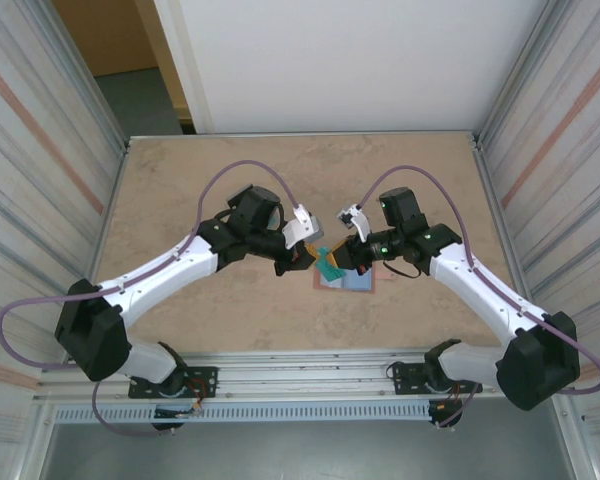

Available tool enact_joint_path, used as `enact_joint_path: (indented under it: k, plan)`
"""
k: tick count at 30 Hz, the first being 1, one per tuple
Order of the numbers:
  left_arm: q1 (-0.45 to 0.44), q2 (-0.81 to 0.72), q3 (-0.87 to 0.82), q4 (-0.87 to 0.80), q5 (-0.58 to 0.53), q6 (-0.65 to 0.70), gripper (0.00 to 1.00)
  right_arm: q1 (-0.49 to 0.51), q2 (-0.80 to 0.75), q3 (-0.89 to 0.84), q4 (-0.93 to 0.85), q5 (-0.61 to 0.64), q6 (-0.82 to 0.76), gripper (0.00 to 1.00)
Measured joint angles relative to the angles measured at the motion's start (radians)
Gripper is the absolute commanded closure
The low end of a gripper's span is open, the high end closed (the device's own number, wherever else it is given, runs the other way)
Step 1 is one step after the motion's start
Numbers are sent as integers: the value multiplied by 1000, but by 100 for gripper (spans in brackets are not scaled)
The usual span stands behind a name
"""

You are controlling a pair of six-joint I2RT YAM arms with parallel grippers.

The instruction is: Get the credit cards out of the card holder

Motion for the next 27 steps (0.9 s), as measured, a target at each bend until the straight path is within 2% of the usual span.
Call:
enact_joint_path:
  k: [8,13,17,25,27]
  plan:
    - [5,3,1,5,21,-8,100,-2,0,0,3,2,1,87]
    - [3,-26,-48,80,13,-30,100,-21,-4,0,43,0,31,61]
    - [5,-77,-114,147,-35,-76,100,-60,-45,-21,112,-3,83,50]
    - [52,-274,-325,385,-173,-312,100,-184,-187,-195,347,13,299,25]
    - [58,-323,-383,463,-217,-391,100,-188,-202,-241,418,16,369,25]
